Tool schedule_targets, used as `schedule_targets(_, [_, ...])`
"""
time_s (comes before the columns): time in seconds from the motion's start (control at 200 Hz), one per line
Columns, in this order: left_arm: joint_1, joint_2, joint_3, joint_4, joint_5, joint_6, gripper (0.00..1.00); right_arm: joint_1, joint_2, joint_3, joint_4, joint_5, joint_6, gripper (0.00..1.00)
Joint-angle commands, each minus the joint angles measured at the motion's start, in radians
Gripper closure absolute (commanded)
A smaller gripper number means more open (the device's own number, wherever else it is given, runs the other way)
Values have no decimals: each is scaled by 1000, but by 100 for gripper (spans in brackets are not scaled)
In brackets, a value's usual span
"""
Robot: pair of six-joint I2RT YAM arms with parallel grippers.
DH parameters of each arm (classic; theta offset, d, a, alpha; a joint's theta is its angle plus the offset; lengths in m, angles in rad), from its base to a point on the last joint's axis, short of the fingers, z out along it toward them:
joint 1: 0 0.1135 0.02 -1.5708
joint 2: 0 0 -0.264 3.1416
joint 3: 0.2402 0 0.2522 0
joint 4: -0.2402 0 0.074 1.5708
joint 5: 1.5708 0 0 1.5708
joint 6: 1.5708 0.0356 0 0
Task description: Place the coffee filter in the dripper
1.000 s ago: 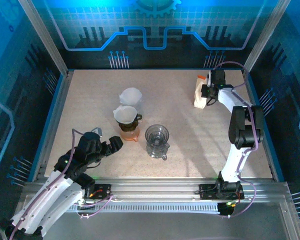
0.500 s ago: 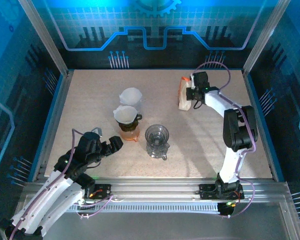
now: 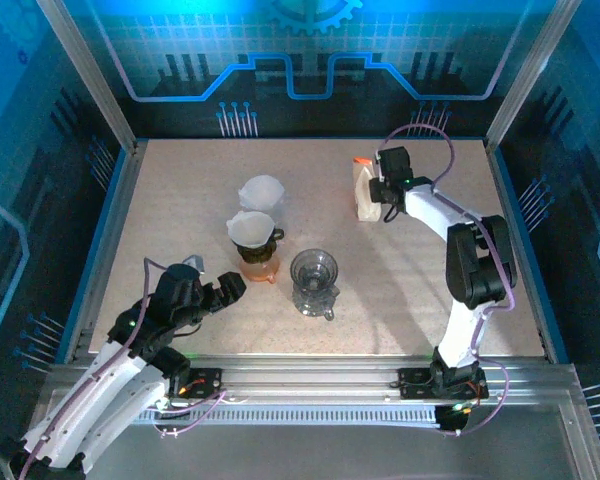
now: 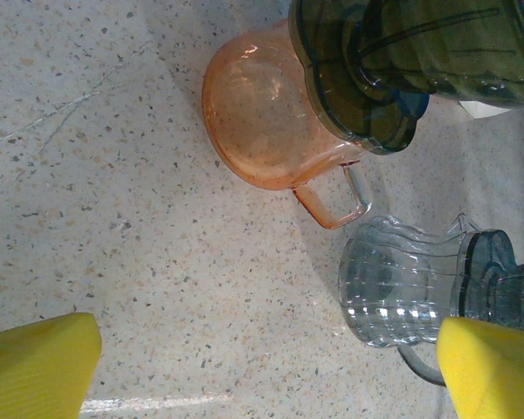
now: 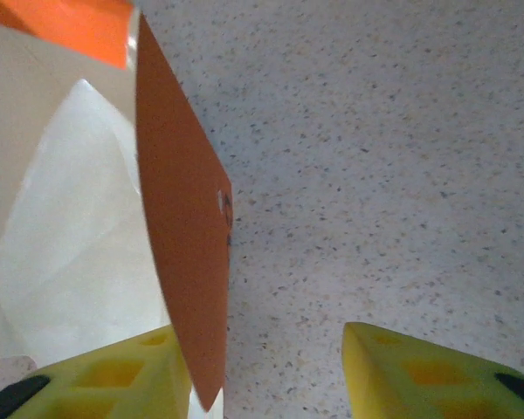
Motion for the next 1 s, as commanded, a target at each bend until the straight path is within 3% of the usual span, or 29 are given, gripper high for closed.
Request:
schedule_targets(0.0, [7, -12, 3, 3, 22, 4, 1, 19, -58, -4, 17, 48, -4, 50])
schedule_targets(0.37, [7, -22, -3, -5, 21, 3, 1, 60, 62, 127, -51, 73, -22, 42])
schedule_targets(0.996, [7, -30, -4, -15, 15, 3, 1, 63, 162, 168, -84, 258, -44, 42])
